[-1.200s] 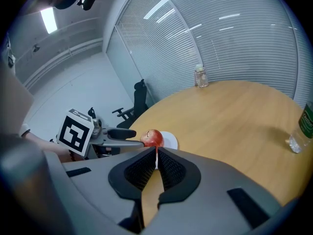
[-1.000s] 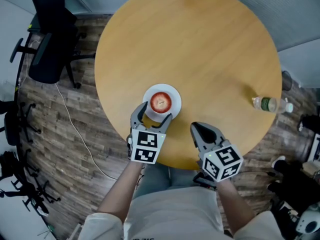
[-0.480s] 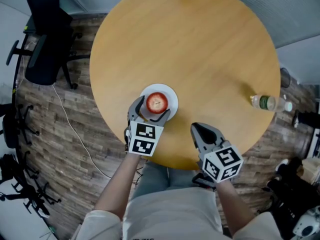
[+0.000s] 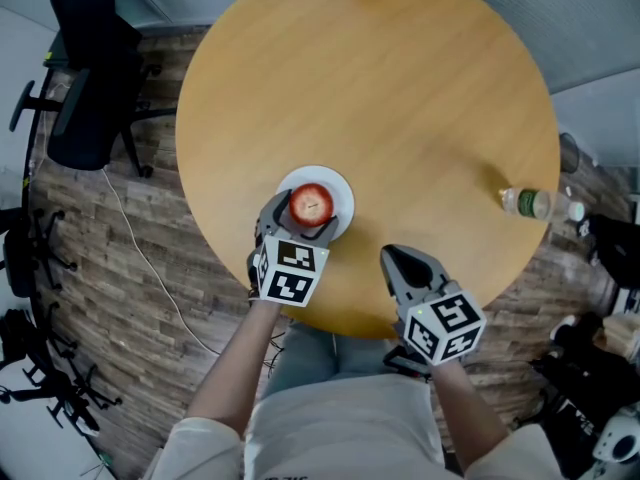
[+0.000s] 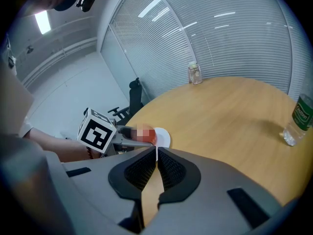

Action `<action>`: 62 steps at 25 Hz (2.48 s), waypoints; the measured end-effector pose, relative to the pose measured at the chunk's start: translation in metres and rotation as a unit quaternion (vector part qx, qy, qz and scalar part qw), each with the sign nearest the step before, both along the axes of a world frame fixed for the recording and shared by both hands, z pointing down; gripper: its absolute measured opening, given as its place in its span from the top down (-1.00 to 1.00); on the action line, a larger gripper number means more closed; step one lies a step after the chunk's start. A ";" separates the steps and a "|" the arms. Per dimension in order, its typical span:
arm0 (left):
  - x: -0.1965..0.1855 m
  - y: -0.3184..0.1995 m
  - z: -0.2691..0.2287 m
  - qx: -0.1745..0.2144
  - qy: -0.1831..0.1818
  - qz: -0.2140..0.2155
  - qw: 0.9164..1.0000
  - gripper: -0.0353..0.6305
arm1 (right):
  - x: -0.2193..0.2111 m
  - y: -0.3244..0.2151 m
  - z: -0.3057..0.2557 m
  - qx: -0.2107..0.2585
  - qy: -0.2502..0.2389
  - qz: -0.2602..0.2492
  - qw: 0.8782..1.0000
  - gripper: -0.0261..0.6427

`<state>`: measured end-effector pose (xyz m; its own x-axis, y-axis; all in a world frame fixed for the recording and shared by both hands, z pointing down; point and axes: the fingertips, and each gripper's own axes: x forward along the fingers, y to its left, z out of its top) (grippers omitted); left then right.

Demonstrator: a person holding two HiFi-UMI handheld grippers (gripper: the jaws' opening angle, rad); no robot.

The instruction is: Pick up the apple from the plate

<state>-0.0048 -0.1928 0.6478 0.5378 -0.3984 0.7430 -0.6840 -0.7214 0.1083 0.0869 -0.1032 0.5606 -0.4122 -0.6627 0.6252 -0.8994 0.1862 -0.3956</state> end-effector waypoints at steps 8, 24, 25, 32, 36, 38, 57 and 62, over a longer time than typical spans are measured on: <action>-0.006 -0.003 -0.013 0.007 0.001 -0.012 1.000 -0.28 | -0.002 0.001 -0.004 0.004 0.000 -0.002 1.000 0.82; -0.036 0.022 -0.067 0.028 0.020 -0.032 0.999 -0.28 | -0.010 0.006 -0.039 0.046 0.004 -0.010 0.999 0.82; -0.038 0.026 -0.070 0.029 0.020 -0.028 0.999 -0.28 | -0.011 0.006 -0.043 0.050 0.006 -0.010 0.999 0.82; -0.051 0.052 -0.105 0.032 0.047 -0.048 0.997 -0.28 | -0.010 0.015 -0.069 0.077 0.014 -0.013 0.997 0.82; -0.056 0.064 -0.129 0.047 0.058 -0.045 0.996 -0.28 | -0.013 0.016 -0.080 0.089 0.017 -0.016 0.996 0.82; -0.058 0.074 -0.141 0.054 0.063 -0.039 0.996 -0.28 | -0.014 0.019 -0.087 0.095 0.019 -0.016 0.995 0.82; -0.058 0.123 -0.192 0.073 0.115 -0.044 0.990 -0.28 | -0.014 0.038 -0.124 0.130 0.027 -0.012 0.991 0.82; -0.052 0.128 -0.201 0.086 0.117 -0.037 0.989 -0.28 | -0.014 0.041 -0.131 0.144 0.032 -0.019 0.989 0.82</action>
